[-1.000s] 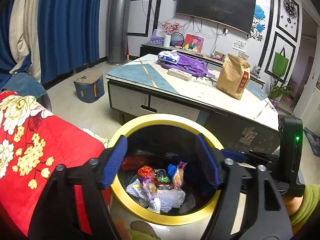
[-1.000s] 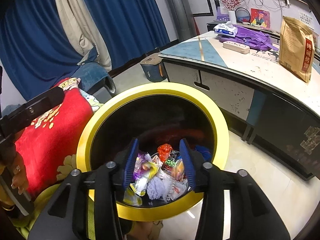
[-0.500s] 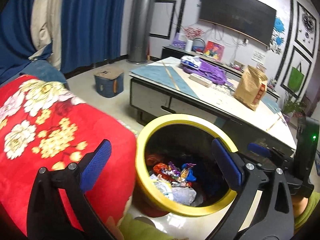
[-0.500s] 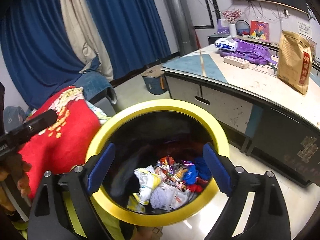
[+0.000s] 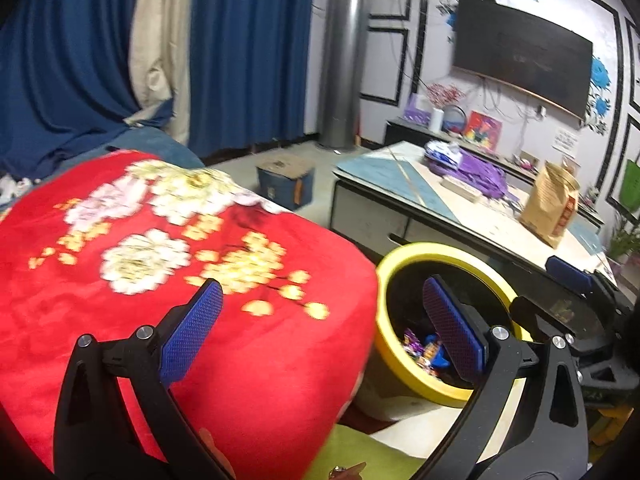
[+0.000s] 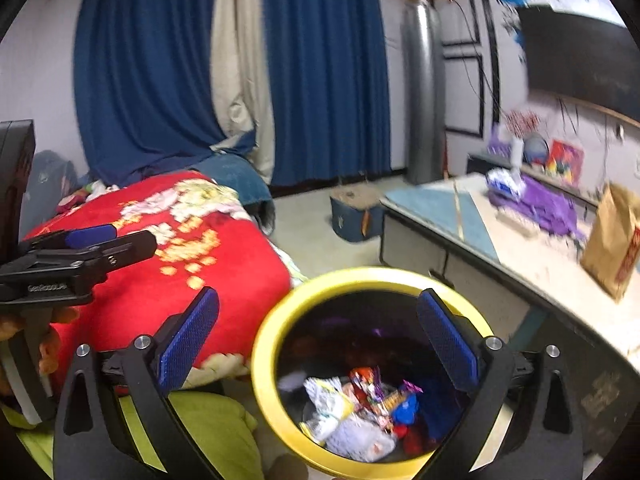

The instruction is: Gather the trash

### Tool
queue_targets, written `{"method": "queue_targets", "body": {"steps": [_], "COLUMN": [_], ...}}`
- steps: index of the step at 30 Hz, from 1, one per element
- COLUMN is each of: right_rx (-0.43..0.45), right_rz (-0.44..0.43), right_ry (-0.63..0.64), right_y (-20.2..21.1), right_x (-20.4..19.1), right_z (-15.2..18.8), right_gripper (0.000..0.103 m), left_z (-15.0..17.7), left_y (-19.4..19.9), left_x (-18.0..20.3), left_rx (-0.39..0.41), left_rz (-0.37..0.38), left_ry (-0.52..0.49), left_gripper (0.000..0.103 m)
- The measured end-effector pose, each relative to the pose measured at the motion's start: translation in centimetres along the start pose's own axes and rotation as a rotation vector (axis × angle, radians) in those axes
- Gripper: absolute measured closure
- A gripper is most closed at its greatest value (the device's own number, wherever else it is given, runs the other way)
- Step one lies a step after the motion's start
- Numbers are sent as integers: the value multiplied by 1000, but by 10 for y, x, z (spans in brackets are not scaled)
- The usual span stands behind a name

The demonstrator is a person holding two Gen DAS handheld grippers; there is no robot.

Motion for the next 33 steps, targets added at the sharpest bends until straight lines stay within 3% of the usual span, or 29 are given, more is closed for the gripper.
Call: {"method": "queue_targets", "body": {"steps": [7, 11, 15, 23, 33], "right_rx": [95, 198, 248, 190, 203], "right_rz": [-54, -70, -83, -91, -105], "right_ry": [-11, -24, -1, 61, 82], "right_y": [15, 30, 40, 32, 34], "right_x": [-36, -57, -73, -89, -94], "right_z": [-22, -37, -34, -16, -12], "right_gripper": [6, 6, 6, 6, 6], "left_z": [-4, 4, 10, 18, 20], "left_y": [44, 67, 89, 106, 107], "left_x": [-30, -40, -52, -59, -60], "left_rx": [95, 129, 181, 229, 235], "left_rz": [-75, -104, -125, -129, -126], "left_ry": [8, 9, 30, 65, 70], "left_gripper": [11, 11, 11, 11, 11]}}
Point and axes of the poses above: each gripper's, at about its wrist camera, not at the fingertips, and y roughly against the way its jaws point, x to its right, z to its underside, the point moved 4 cm from there along -y, roughly the way its jaws point, and after that the axes turned 4 degrees about y, right-handed, at the moved point
